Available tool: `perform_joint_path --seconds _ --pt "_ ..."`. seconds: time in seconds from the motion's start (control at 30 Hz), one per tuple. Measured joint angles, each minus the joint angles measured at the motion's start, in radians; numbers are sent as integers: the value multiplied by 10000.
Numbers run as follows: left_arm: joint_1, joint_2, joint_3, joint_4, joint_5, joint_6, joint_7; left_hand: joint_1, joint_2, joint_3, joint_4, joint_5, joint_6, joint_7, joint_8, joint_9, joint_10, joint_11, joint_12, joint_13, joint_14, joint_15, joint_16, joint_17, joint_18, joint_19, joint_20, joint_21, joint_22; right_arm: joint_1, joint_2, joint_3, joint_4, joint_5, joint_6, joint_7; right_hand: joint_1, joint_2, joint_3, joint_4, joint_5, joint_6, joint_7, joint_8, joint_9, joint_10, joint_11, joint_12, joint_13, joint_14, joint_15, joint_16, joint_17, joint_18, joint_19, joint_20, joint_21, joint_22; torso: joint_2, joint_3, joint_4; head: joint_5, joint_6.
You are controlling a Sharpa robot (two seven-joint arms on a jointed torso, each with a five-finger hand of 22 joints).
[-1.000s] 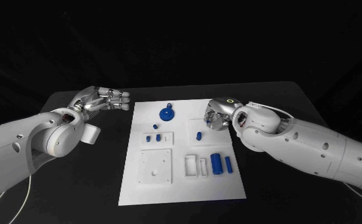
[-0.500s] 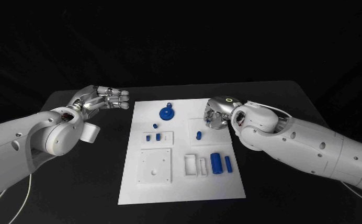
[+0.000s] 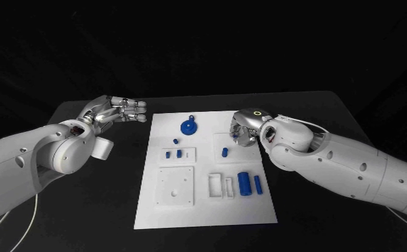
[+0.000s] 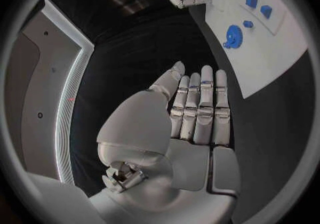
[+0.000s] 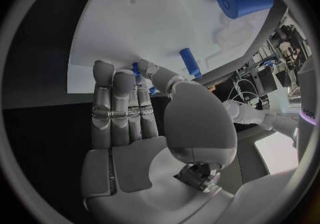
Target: Assemble the parts on the task board
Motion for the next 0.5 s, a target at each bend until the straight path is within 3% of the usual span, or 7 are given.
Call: perform_joint_path --seconds 0.37,0.5 --pt "-50 115 -1 -201 9 50 3 0 0 0 0 0 0 0 0 0 0 0 0 0 -35 35 0 0 0 0 0 0 -31 -18 -32 177 77 137 11 1 -2 -3 1 1 -77 0 0 -2 9 36 36 33 0 1 1 0 -28 -28 0 1 181 104 -18 6 -22 31 29" --pt "-63 152 -1 -303 10 57 3 0 0 0 0 0 0 0 0 0 0 0 0 0 -35 35 0 0 0 0 0 1 -31 23 -19 338 70 323 -17 30 -2 -4 1 1 -78 0 0 -6 9 38 37 33 0 2 1 0 -41 17 0 1 185 131 -23 12 -21 39 40"
